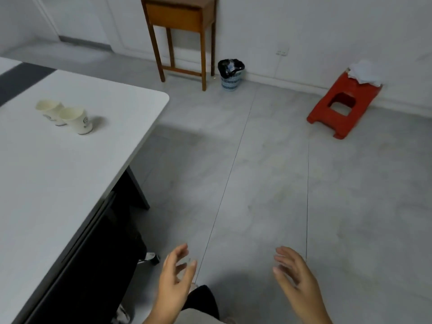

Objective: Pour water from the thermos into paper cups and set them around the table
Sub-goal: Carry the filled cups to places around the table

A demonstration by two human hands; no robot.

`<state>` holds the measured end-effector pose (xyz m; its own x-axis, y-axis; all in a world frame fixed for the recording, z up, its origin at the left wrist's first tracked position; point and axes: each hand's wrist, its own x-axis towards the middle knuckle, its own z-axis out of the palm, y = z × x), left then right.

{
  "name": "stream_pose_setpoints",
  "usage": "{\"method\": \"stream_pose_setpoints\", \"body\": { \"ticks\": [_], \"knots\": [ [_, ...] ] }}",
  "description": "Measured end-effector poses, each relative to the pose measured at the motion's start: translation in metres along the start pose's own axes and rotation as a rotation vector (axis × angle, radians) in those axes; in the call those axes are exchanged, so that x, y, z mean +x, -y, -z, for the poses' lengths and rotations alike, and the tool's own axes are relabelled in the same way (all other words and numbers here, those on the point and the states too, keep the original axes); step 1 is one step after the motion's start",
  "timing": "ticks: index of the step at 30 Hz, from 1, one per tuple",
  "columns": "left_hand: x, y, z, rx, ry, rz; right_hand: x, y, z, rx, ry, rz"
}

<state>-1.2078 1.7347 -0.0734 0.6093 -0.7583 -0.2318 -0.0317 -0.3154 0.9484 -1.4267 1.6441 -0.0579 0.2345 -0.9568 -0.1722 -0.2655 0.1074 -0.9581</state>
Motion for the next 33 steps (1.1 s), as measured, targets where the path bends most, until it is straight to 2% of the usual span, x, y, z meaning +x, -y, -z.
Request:
{"method": "stream_pose_setpoints", "body": {
  "ticks": [4,8,15,20,26,33],
  "knots": [
    [0.073,-0.008,-0.025,-0.010,-0.078,0.068,0.076,-0.002,-0.006,0.019,-0.017,-0.004],
    [0.174,-0.028,-0.044,-0.015,-0.174,0.063,0.182,0.026,-0.028,-0.005,-0.028,0.046],
    [0.329,-0.108,-0.062,-0.088,-0.243,-0.026,0.358,0.108,-0.062,-0.103,0.183,0.201],
    [0.400,-0.124,-0.072,-0.124,-0.331,0.023,0.460,0.118,-0.079,-0.121,0.237,0.190],
    [0.474,-0.129,-0.090,-0.190,-0.630,0.175,0.594,0.131,-0.117,-0.166,0.501,0.130],
    [0.544,-0.166,-0.102,-0.275,-1.033,0.249,0.737,0.204,-0.197,-0.216,0.860,0.254]
  ]
}}
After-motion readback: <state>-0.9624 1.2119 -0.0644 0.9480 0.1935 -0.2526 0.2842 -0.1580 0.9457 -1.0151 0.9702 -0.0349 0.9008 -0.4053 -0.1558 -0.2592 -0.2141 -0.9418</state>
